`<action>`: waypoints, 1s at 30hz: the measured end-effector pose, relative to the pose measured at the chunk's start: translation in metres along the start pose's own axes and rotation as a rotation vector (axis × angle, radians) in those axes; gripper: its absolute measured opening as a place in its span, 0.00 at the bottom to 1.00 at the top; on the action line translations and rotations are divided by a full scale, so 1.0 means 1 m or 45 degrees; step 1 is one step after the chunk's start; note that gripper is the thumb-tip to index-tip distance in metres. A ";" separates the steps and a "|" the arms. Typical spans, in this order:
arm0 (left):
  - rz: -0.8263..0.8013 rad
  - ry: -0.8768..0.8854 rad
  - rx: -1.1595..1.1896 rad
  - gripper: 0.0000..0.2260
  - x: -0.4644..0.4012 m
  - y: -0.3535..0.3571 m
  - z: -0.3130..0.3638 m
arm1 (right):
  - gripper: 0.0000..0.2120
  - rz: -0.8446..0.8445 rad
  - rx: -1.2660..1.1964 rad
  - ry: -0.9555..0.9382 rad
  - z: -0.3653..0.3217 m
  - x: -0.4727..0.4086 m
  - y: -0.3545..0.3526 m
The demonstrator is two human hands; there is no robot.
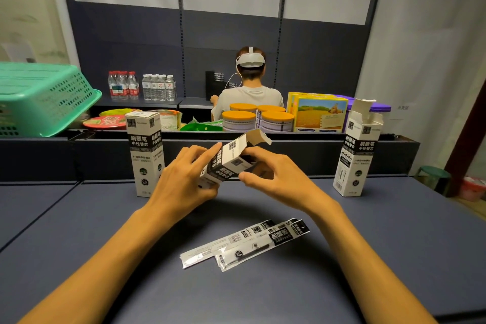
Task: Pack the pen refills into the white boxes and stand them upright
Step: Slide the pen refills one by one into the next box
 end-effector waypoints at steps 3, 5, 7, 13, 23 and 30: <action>0.006 -0.020 0.011 0.39 0.000 -0.001 -0.004 | 0.19 0.106 -0.011 -0.020 0.001 0.000 -0.011; 0.016 -0.047 0.009 0.39 0.000 -0.002 -0.007 | 0.17 0.149 -0.018 -0.029 0.003 0.000 -0.018; 0.028 -0.080 0.014 0.39 0.000 -0.003 -0.010 | 0.16 0.169 -0.004 -0.030 0.006 0.001 -0.022; 0.039 -0.155 0.063 0.40 -0.001 -0.003 -0.019 | 0.19 0.221 0.349 0.036 0.023 0.005 -0.031; 0.066 -0.254 0.372 0.38 -0.008 -0.004 -0.024 | 0.36 -0.143 0.869 0.374 0.049 0.006 -0.026; 0.067 -0.388 0.590 0.34 -0.018 -0.003 -0.029 | 0.37 -0.214 0.975 0.480 0.048 0.005 -0.031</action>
Point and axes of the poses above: each hand's wrist, its own x-axis away from the middle knuckle, its own y-axis out of the palm, z = x × y, the point moved 8 cm from there along -x, towards the middle knuckle, and after that the axes turned 4 degrees about -y, right-handed, at the moved point
